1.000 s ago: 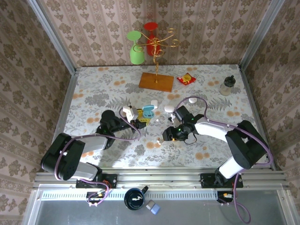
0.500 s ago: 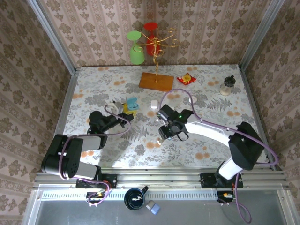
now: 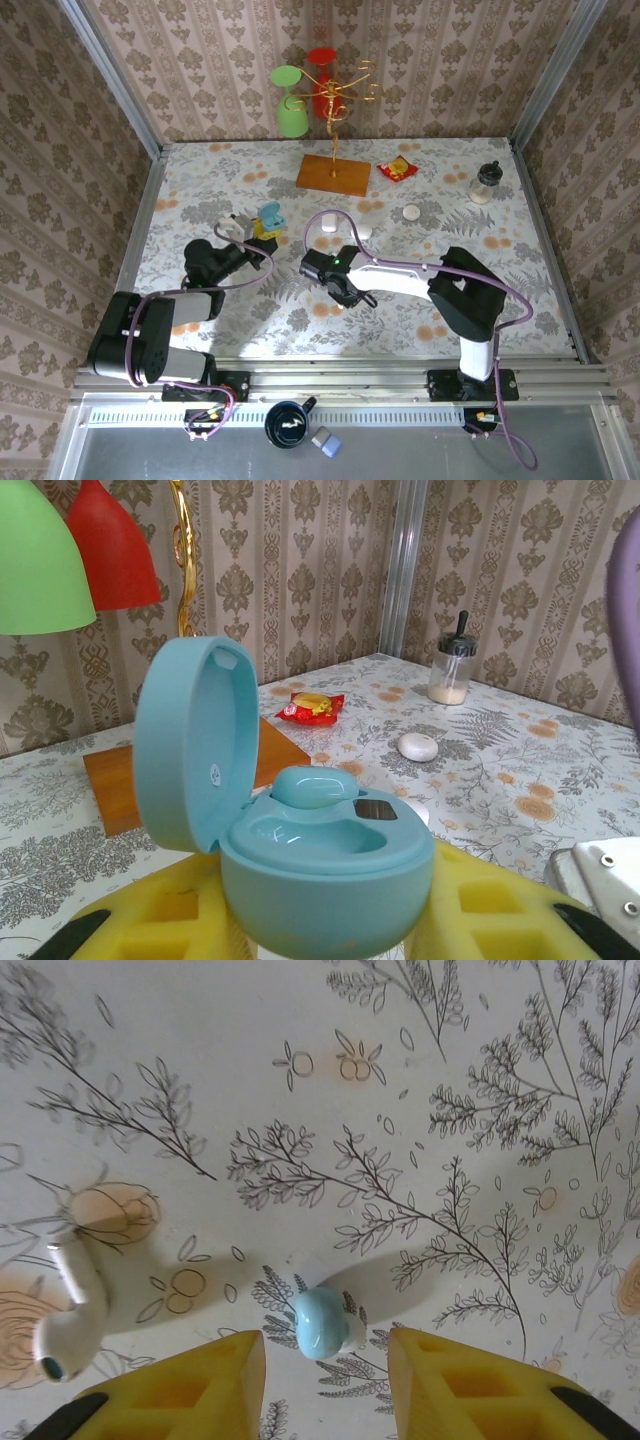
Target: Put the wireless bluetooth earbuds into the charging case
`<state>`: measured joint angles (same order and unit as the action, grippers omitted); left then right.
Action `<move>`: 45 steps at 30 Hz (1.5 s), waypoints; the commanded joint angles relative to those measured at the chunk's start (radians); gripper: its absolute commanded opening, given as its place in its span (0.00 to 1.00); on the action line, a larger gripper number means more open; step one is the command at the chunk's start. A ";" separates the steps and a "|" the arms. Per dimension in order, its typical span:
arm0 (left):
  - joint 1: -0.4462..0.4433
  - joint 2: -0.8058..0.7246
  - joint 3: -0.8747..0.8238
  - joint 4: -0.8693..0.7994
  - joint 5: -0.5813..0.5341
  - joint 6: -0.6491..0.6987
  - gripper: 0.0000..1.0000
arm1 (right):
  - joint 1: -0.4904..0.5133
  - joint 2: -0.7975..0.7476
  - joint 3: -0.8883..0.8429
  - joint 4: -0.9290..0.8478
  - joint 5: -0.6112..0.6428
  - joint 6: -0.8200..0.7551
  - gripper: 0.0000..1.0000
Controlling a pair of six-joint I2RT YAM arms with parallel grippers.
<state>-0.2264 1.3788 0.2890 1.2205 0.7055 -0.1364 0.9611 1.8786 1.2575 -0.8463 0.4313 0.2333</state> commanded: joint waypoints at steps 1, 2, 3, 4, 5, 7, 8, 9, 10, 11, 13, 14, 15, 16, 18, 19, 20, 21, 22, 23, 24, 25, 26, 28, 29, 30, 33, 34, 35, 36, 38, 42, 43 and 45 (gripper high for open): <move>0.009 -0.014 -0.006 0.036 -0.002 -0.020 0.25 | 0.005 0.029 0.032 -0.054 0.050 -0.014 0.38; 0.009 -0.014 -0.006 0.036 -0.001 -0.021 0.26 | 0.006 0.036 0.034 -0.054 0.049 -0.017 0.37; 0.009 -0.013 -0.005 0.036 -0.001 -0.022 0.26 | 0.007 0.042 0.034 -0.055 0.050 -0.017 0.37; 0.009 -0.011 -0.004 0.036 0.000 -0.023 0.25 | 0.008 0.048 0.036 -0.056 0.052 -0.020 0.36; 0.009 -0.011 -0.002 0.037 0.002 -0.025 0.25 | 0.007 0.054 0.035 -0.054 0.053 -0.023 0.34; 0.009 -0.009 0.000 0.036 0.005 -0.027 0.25 | 0.007 0.064 0.037 -0.053 0.052 -0.026 0.33; 0.009 -0.008 -0.001 0.037 0.006 -0.029 0.26 | 0.007 0.066 0.037 -0.052 0.050 -0.026 0.32; 0.009 -0.007 0.001 0.037 0.009 -0.031 0.25 | 0.007 0.070 0.036 -0.050 0.049 -0.027 0.31; 0.009 -0.009 0.001 0.036 0.012 -0.033 0.26 | 0.007 0.072 0.036 -0.048 0.048 -0.026 0.31; 0.009 -0.009 0.001 0.036 0.011 -0.034 0.25 | 0.008 0.075 0.037 -0.048 0.049 -0.028 0.30; 0.009 -0.009 0.000 0.036 0.012 -0.034 0.26 | 0.005 0.081 0.037 -0.045 0.053 -0.028 0.29; 0.009 -0.009 -0.001 0.036 0.012 -0.034 0.25 | 0.007 0.083 0.037 -0.046 0.053 -0.028 0.29; 0.009 -0.009 -0.001 0.037 0.013 -0.034 0.26 | 0.005 0.088 0.038 -0.045 0.055 -0.029 0.28; 0.009 -0.010 0.000 0.036 0.013 -0.034 0.26 | 0.006 0.091 0.040 -0.045 0.054 -0.029 0.27; 0.009 -0.009 0.001 0.036 0.015 -0.034 0.25 | 0.005 0.095 0.043 -0.046 0.055 -0.030 0.26; 0.009 -0.010 0.000 0.037 0.016 -0.034 0.26 | 0.005 0.097 0.043 -0.048 0.059 -0.029 0.24; 0.008 -0.009 0.000 0.037 0.016 -0.034 0.26 | 0.005 0.097 0.045 -0.048 0.060 -0.028 0.23; 0.008 -0.010 -0.001 0.037 0.017 -0.034 0.25 | 0.004 0.096 0.045 -0.048 0.060 -0.028 0.22; 0.009 -0.011 0.000 0.037 0.017 -0.031 0.26 | 0.004 0.092 0.047 -0.049 0.062 -0.028 0.22; 0.009 -0.011 -0.001 0.037 0.017 -0.029 0.25 | 0.002 0.088 0.045 -0.049 0.062 -0.027 0.22; 0.009 -0.011 0.000 0.037 0.017 -0.028 0.26 | 0.001 0.081 0.044 -0.048 0.060 -0.026 0.22; 0.009 -0.010 -0.001 0.038 0.018 -0.028 0.26 | -0.002 0.070 0.042 -0.041 0.054 -0.026 0.22; 0.009 -0.009 0.000 0.038 0.018 -0.029 0.26 | -0.005 0.057 0.038 -0.036 0.045 -0.023 0.22; 0.006 -0.011 -0.001 0.044 0.017 -0.031 0.26 | -0.021 0.018 0.025 -0.011 0.014 -0.017 0.22; 0.004 -0.012 0.001 0.047 0.015 -0.030 0.26 | -0.030 -0.009 0.014 0.007 -0.012 -0.015 0.22; 0.000 -0.014 0.001 0.047 0.014 -0.026 0.25 | -0.040 -0.033 0.004 0.027 -0.038 -0.010 0.22; -0.018 -0.013 0.002 0.046 0.002 -0.004 0.26 | -0.080 -0.128 -0.033 0.102 -0.123 0.010 0.22; -0.025 -0.012 0.002 0.047 -0.005 0.002 0.25 | -0.093 -0.161 -0.049 0.139 -0.144 0.020 0.22; -0.032 -0.012 0.003 0.048 -0.011 0.010 0.25 | -0.106 -0.194 -0.065 0.175 -0.166 0.035 0.22; -0.041 -0.011 0.003 0.047 -0.018 0.015 0.26 | -0.121 -0.221 -0.083 0.212 -0.193 0.051 0.22; -0.060 -0.009 0.004 0.046 -0.030 0.035 0.26 | -0.154 -0.299 -0.135 0.320 -0.283 0.092 0.22; -0.101 0.001 0.007 0.045 -0.050 0.074 0.26 | -0.224 -0.434 -0.227 0.523 -0.495 0.185 0.21; -0.107 0.007 0.012 0.048 -0.049 0.075 0.26 | -0.242 -0.465 -0.250 0.566 -0.538 0.211 0.20; -0.127 0.018 0.020 0.050 -0.048 0.086 0.26 | -0.274 -0.526 -0.291 0.650 -0.612 0.258 0.20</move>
<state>-0.3347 1.3811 0.2893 1.2217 0.6678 -0.0933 0.7139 1.4223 1.0065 -0.3801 -0.0010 0.3851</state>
